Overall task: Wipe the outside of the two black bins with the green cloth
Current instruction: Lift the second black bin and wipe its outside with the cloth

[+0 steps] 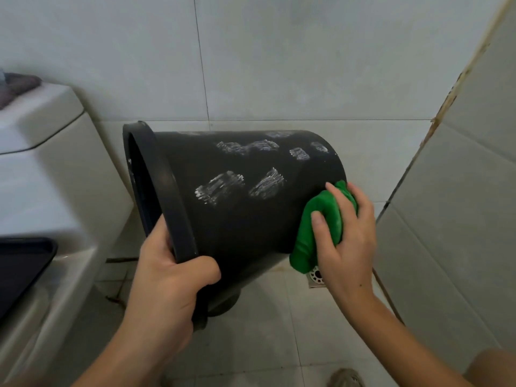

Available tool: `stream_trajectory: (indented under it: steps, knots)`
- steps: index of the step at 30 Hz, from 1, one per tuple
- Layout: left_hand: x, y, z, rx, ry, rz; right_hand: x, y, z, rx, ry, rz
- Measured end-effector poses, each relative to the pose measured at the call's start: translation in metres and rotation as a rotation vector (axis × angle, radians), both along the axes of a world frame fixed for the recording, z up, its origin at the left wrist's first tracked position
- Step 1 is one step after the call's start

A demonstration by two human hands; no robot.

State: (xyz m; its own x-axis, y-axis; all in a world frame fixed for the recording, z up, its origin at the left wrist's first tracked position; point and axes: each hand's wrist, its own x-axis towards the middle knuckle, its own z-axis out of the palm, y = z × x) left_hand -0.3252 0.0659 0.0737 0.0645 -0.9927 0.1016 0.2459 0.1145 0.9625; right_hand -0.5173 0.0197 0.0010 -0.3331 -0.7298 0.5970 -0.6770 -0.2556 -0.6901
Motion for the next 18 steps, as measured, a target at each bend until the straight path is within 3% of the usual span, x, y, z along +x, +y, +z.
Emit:
stream_trajectory:
  steps: [6, 11, 16, 18]
  knots:
    - [-0.009, -0.004, -0.011, -0.008, -0.012, -0.035, 0.005, -0.008, -0.016, 0.098, -0.052, -0.006]
    - [0.001, -0.001, -0.012, -0.008, -0.051, -0.101, -0.029, -0.027, 0.005, 0.085, -0.368, -0.088]
    - [0.022, -0.006, -0.009, -0.042, -0.102, -0.117, -0.057, -0.03, 0.025, 0.341, -0.62, 0.294]
    - [0.024, -0.008, -0.007, -0.074, -0.151, -0.088, -0.056, -0.027, 0.021, 0.394, -0.64, 0.309]
